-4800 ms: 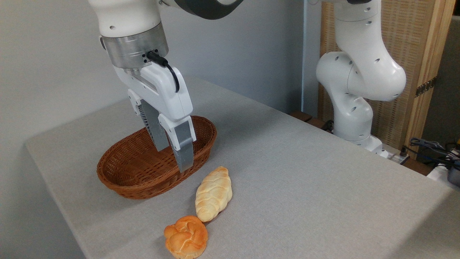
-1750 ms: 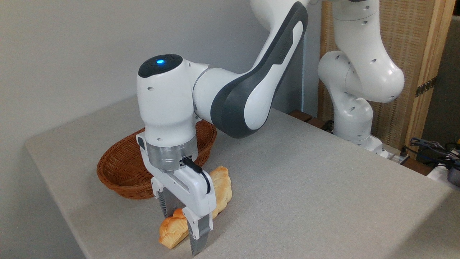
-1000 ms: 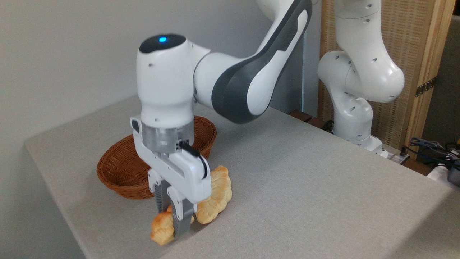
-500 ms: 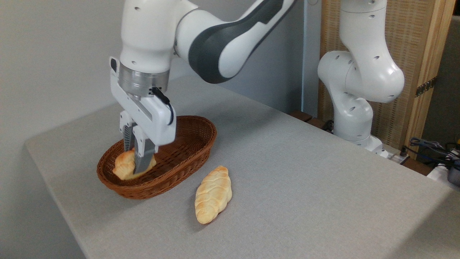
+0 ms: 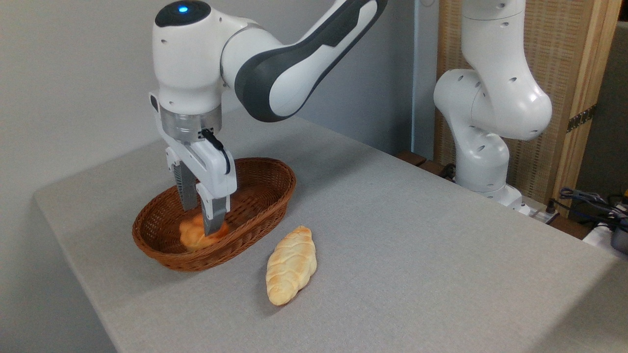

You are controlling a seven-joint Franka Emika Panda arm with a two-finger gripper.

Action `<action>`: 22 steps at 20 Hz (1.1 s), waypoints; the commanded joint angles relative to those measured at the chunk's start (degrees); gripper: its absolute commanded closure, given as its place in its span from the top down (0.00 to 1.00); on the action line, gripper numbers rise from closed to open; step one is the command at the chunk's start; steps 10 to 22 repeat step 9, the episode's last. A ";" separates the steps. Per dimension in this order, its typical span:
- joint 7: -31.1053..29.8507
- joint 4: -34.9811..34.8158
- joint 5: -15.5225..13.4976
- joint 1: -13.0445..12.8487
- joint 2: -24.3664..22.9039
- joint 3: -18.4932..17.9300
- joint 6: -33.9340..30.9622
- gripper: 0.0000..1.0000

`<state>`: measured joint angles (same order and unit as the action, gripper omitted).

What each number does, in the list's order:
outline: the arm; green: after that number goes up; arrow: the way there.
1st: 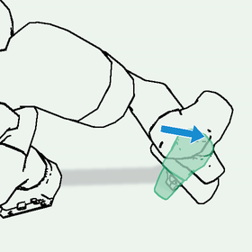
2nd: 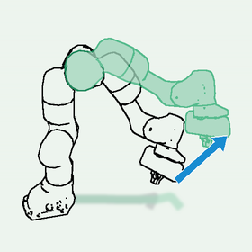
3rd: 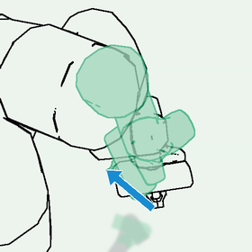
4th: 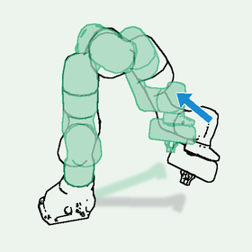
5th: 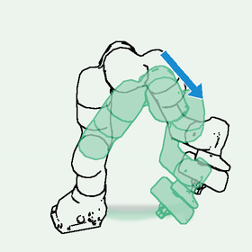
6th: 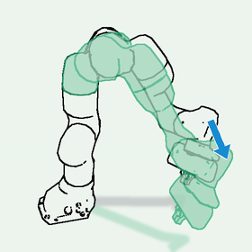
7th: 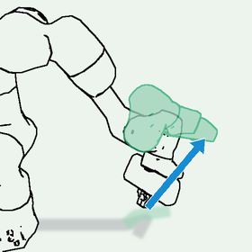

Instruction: Put bread into the basket

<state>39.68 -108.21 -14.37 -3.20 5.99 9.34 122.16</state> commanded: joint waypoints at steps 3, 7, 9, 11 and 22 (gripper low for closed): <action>-0.22 0.45 -0.04 -0.14 -0.01 -0.45 -0.78 1.00; -0.22 3.44 7.58 0.65 -0.63 -4.21 -1.22 1.00; 0.04 3.44 8.48 0.65 -1.07 -5.46 -2.79 1.00; 0.04 3.44 8.48 0.65 -1.07 -5.46 -2.79 1.00; 0.04 3.44 8.48 0.65 -1.07 -5.46 -2.79 1.00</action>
